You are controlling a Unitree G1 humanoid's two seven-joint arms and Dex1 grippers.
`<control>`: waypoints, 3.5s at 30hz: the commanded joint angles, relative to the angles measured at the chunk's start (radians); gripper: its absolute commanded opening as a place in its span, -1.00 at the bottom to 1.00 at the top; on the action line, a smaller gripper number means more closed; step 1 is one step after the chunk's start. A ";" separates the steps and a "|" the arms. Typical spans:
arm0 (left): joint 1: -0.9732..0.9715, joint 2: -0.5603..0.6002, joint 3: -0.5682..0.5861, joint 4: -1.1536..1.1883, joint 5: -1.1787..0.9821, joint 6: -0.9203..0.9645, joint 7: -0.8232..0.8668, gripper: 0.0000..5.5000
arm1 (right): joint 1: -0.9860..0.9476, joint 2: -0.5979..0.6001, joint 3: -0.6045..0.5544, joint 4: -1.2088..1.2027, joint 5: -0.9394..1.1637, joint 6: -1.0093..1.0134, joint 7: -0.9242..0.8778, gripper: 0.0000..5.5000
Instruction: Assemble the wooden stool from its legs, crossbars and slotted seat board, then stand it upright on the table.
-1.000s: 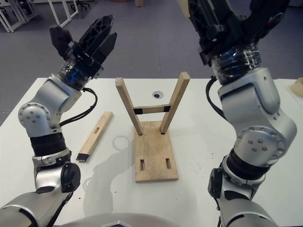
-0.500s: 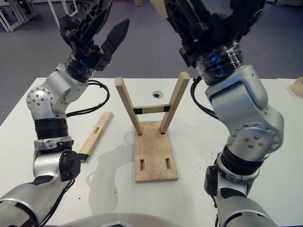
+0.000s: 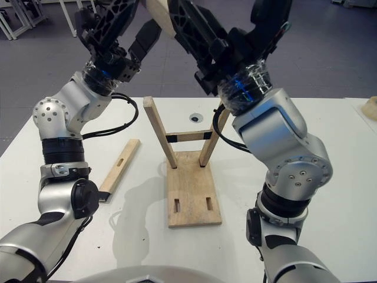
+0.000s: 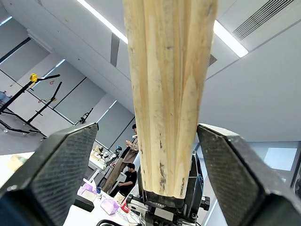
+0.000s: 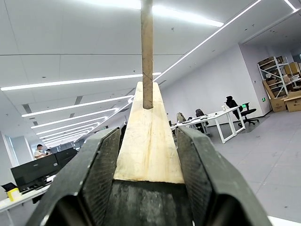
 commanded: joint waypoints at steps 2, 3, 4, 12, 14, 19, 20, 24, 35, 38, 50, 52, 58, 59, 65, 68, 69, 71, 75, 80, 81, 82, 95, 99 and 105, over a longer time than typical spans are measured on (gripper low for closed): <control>-0.041 -0.006 0.024 0.006 -0.021 0.025 -0.016 0.40 | 0.015 -0.001 0.016 -0.009 0.069 -0.012 -0.016 -0.30; -0.041 -0.008 0.035 0.005 -0.046 0.037 -0.018 0.40 | 0.020 0.004 0.021 -0.008 0.088 -0.015 -0.020 -0.30; -0.040 -0.010 0.042 0.004 -0.063 0.046 -0.018 0.40 | 0.025 0.006 0.025 -0.010 0.100 -0.017 -0.024 -0.30; -0.006 0.018 0.052 -0.027 -0.096 0.112 -0.013 0.02 | 0.069 -0.003 0.011 0.022 0.159 -0.053 -0.043 -0.30; -0.010 0.024 0.054 -0.020 -0.079 0.106 -0.016 -0.11 | 0.084 -0.011 0.015 0.017 0.186 -0.057 -0.050 -0.30; -0.015 0.040 0.068 -0.014 -0.067 0.107 -0.026 -0.23 | 0.104 -0.028 0.021 0.013 0.209 -0.062 -0.057 -0.30; -0.013 0.040 0.069 -0.016 -0.066 0.108 -0.027 -0.23 | 0.109 -0.032 0.024 0.011 0.208 -0.060 -0.054 -0.30; -0.008 0.042 0.067 -0.025 -0.061 0.115 -0.036 -0.23 | 0.122 -0.055 0.033 0.007 0.217 -0.045 -0.015 -0.17; 0.043 0.132 0.121 -0.199 -0.103 0.096 0.011 -0.25 | 0.182 -0.060 -0.128 0.057 0.594 -0.131 0.084 0.30; 0.058 0.213 0.104 -0.316 -0.011 0.042 -0.014 -0.25 | 0.315 -0.215 -0.171 0.093 0.573 0.000 0.227 0.30; 0.399 0.353 -0.069 -0.864 0.045 0.017 -0.073 -0.25 | 0.824 -0.536 -0.037 0.210 -0.225 0.104 0.930 0.30; 0.447 0.382 -0.098 -0.899 0.070 0.012 -0.096 -0.25 | 0.832 -0.548 0.055 0.263 -0.425 0.029 0.942 0.30; 0.696 0.402 -0.301 -0.882 0.406 -0.185 -0.287 -0.25 | 0.789 -0.534 0.209 0.381 -0.809 -0.133 0.938 0.30; 0.732 0.403 -0.349 -0.862 0.487 -0.253 -0.333 -0.25 | 0.783 -0.529 0.222 0.390 -0.845 -0.151 0.939 0.30; 0.814 0.321 -0.456 -0.688 0.680 -0.506 -0.482 -0.26 | 0.714 -0.454 0.297 0.426 -0.962 -0.181 0.949 0.30; 0.816 0.287 -0.474 -0.614 0.728 -0.573 -0.509 -0.26 | 0.674 -0.430 0.335 0.465 -1.007 -0.191 0.976 0.30; 0.820 0.281 -0.477 -0.597 0.733 -0.583 -0.520 -0.26 | 0.656 -0.424 0.353 0.482 -1.026 -0.197 0.988 0.30; 0.823 0.285 -0.494 -0.556 0.767 -0.616 -0.560 -0.26 | 0.615 -0.413 0.373 0.529 -1.060 -0.211 1.008 0.30; 0.806 0.313 -0.478 -0.494 0.794 -0.651 -0.623 -0.26 | 0.578 -0.409 0.357 0.581 -1.089 -0.230 1.032 0.30; 0.778 0.357 -0.422 -0.469 0.785 -0.648 -0.669 -0.26 | 0.647 -0.488 0.269 0.347 -0.979 -0.154 1.127 0.30; 0.779 0.358 -0.421 -0.464 0.789 -0.651 -0.675 -0.26 | 0.659 -0.497 0.261 0.296 -0.961 -0.132 1.135 0.30; 0.782 0.355 -0.422 -0.459 0.795 -0.657 -0.678 -0.26 | 0.663 -0.502 0.258 0.261 -0.948 -0.115 1.142 0.30; 0.784 0.308 -0.470 -0.422 0.845 -0.711 -0.715 -0.26 | 0.640 -0.568 0.521 0.189 -1.301 -0.213 1.088 0.30; 0.770 0.301 -0.488 -0.367 0.893 -0.754 -0.737 -0.26 | 0.628 -0.581 0.531 0.247 -1.371 -0.286 1.098 0.30; 0.739 0.243 -0.492 -0.330 0.869 -0.745 -0.731 -0.26 | 0.630 -0.571 0.539 0.332 -1.400 -0.356 1.115 0.30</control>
